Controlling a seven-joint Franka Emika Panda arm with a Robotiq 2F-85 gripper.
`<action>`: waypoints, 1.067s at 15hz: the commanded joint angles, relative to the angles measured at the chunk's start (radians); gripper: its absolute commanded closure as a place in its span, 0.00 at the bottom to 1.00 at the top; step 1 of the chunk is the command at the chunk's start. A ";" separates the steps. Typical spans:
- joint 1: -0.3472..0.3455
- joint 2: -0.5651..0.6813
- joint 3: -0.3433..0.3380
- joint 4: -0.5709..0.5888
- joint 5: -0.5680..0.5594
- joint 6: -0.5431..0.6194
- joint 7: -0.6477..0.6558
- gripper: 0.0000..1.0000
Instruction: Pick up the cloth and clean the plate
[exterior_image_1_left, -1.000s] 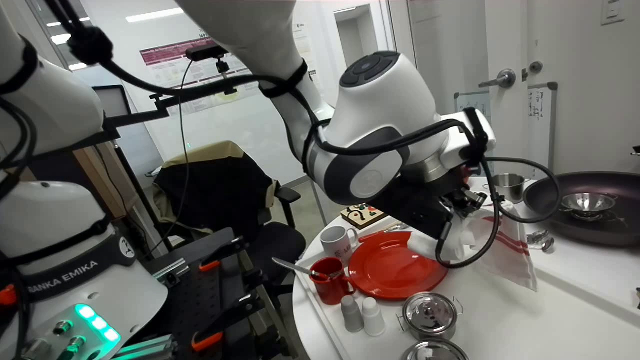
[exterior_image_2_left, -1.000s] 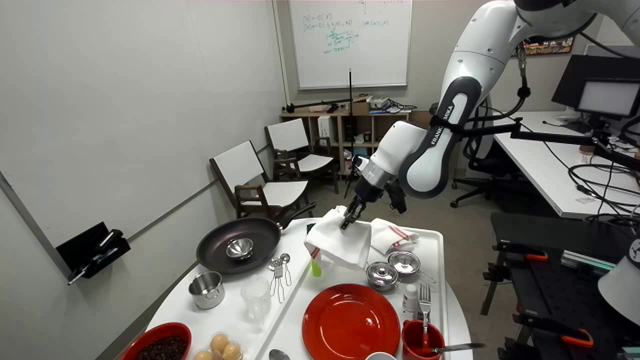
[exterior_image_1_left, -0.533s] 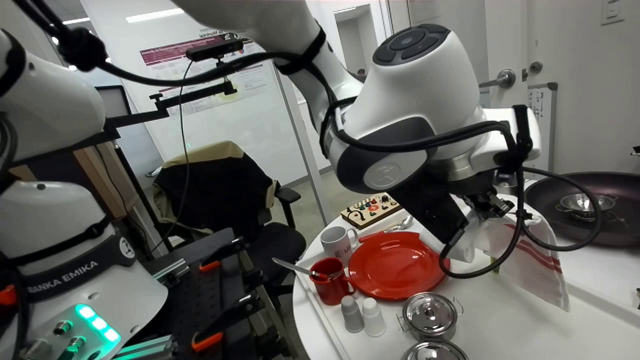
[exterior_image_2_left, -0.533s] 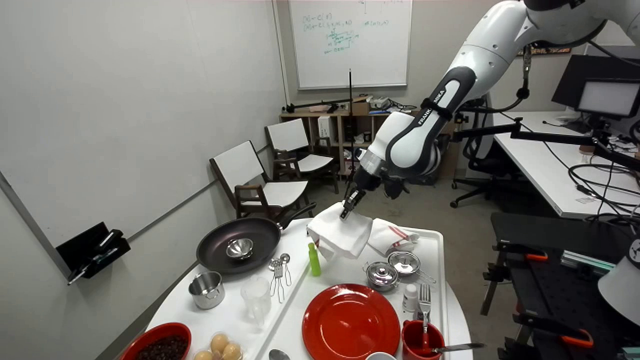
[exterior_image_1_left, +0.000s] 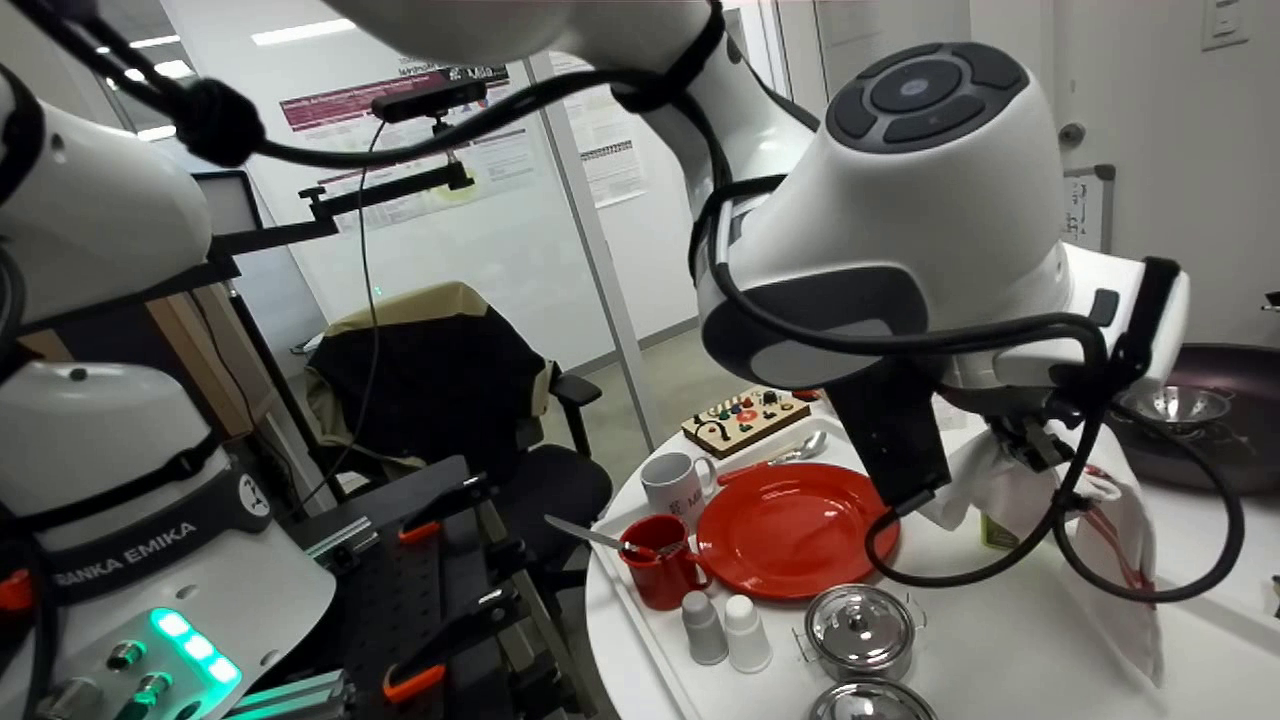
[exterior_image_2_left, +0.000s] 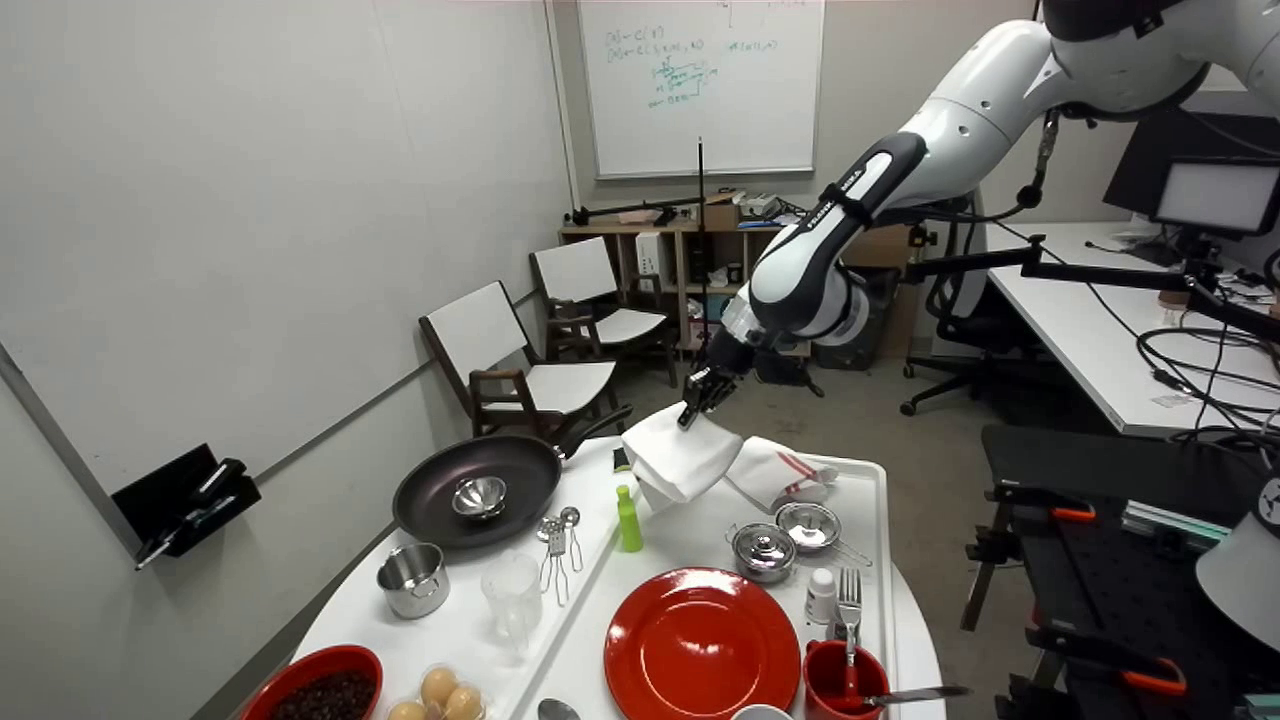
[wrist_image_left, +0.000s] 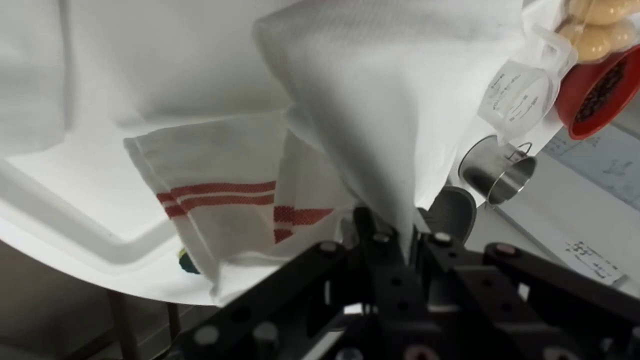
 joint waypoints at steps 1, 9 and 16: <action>-0.011 0.040 0.021 0.047 0.099 -0.027 0.042 0.98; -0.035 0.095 0.037 0.081 0.199 -0.033 0.070 0.97; -0.048 0.095 0.041 0.063 0.187 -0.016 0.061 0.92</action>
